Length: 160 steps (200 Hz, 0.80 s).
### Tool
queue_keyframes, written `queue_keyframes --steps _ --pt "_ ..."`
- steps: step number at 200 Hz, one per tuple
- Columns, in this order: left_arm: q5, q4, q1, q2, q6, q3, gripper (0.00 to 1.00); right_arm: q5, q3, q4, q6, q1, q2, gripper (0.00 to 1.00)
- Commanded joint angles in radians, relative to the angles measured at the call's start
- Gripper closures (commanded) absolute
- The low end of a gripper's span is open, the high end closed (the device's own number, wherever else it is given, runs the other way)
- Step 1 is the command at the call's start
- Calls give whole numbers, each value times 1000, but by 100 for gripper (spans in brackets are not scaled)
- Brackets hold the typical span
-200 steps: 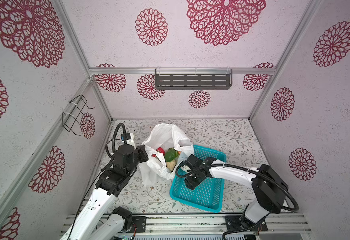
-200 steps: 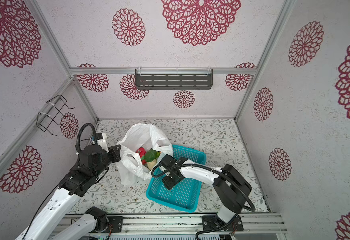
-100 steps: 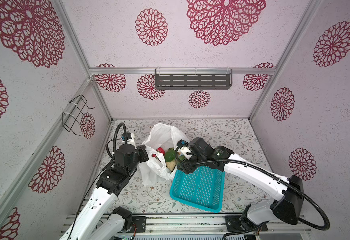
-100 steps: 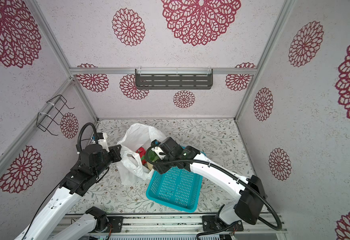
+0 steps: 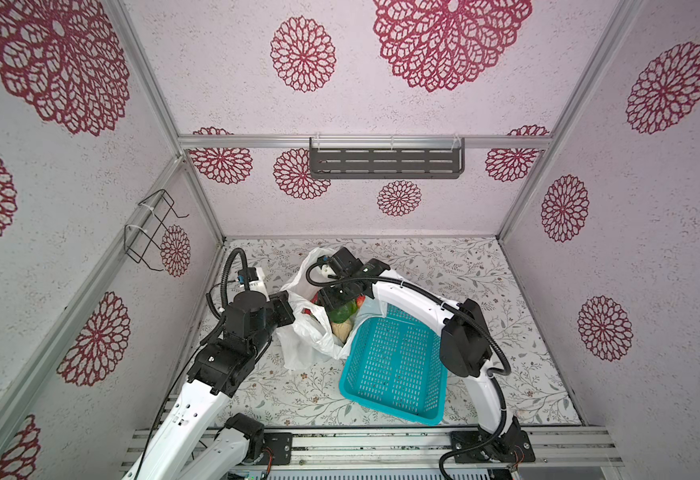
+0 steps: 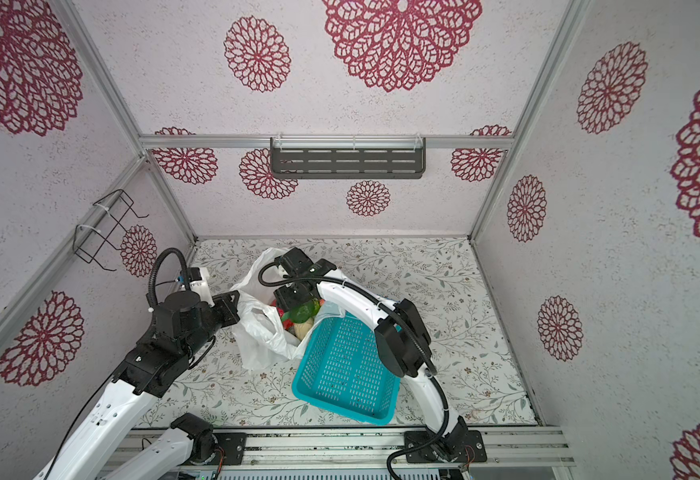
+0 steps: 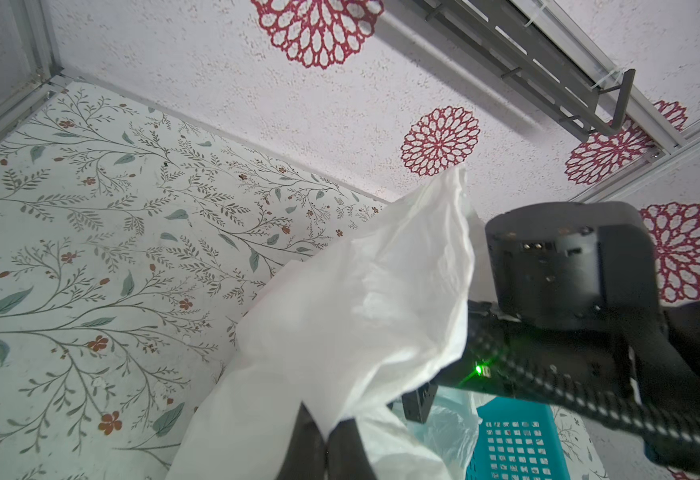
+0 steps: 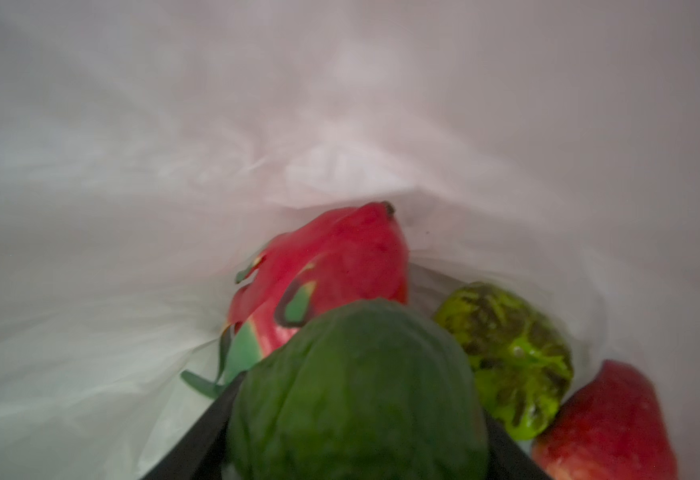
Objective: Place the fruits into the plastic bag
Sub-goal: 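Carry the green fruit into the bag and open the right gripper, then release the bag with the left gripper while the right gripper withdraws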
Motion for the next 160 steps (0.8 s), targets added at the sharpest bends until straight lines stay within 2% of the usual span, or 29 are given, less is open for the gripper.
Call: queue_keyframes --steps 1,46,102,129,138,160 --pt "-16 13 -5 11 -23 28 100 -23 59 -19 20 -6 -70 20" --pt "-15 29 -5 60 -25 38 100 -78 -103 100 8 -6 -224 11" --pt "6 92 -5 146 -26 68 100 -157 -305 280 2 -9 -478 10" --pt "48 143 -5 222 -13 103 100 -86 -465 399 15 -29 -651 8" --pt "82 157 -5 253 -11 120 100 -27 -522 426 21 -43 -712 7" --pt "144 197 -16 325 -11 161 93 173 -684 490 64 -106 -867 3"
